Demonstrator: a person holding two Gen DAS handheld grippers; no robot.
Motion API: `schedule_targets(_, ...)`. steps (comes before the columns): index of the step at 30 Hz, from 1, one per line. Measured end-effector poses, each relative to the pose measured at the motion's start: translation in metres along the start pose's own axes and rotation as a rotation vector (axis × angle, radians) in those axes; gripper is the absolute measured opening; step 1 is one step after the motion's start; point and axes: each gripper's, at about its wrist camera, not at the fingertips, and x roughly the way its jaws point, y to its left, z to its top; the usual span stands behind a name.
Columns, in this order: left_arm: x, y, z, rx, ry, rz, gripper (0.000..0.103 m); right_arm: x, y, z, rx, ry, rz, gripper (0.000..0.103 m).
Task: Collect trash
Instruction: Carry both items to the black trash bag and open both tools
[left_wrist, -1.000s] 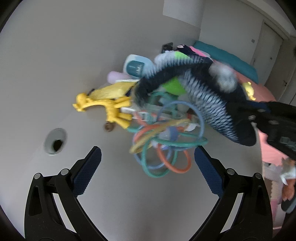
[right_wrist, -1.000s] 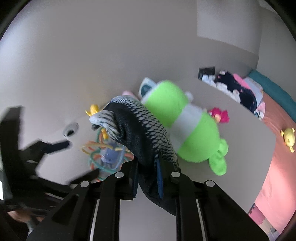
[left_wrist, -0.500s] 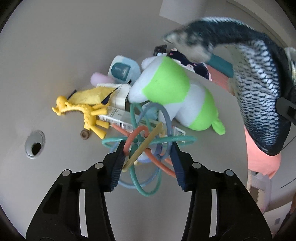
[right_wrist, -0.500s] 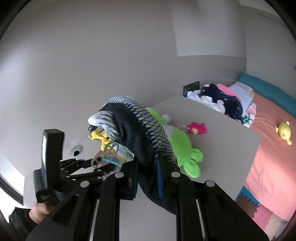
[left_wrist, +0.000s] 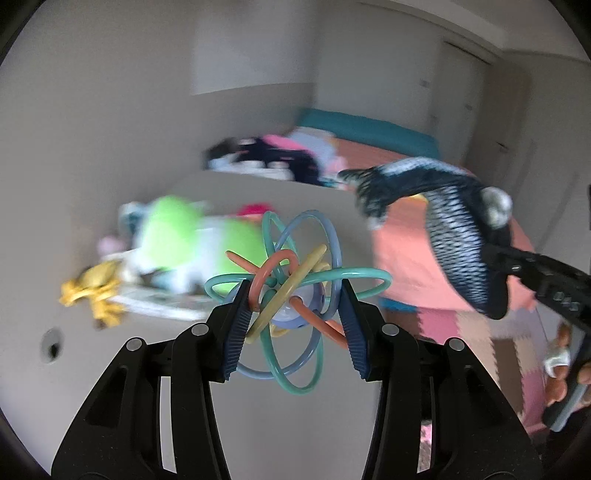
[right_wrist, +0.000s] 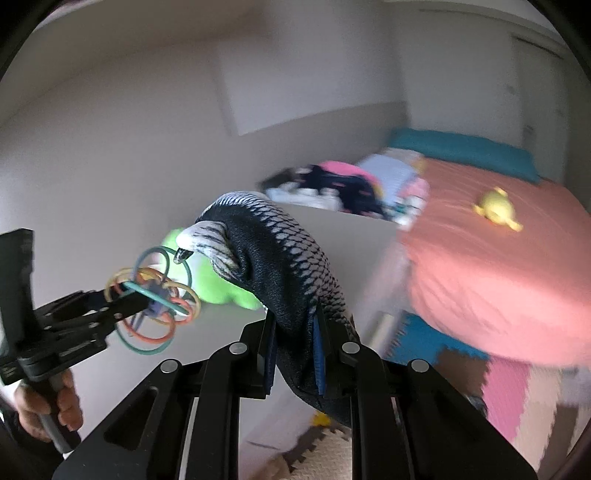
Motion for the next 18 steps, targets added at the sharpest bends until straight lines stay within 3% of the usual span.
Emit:
schedule_targets(10,0.078,-0.180,-0.025,0.192,0.146,-0.200,0.047,-0.025,-0.140,-0.066,0.210,0.083,-0.240,0.018)
schedule_targets(18,0.138,-0.272,-0.061,0.263,0.281,-0.274,0.054,-0.019,-0.223,-0.112,0.357,0.180,-0.325,0.022)
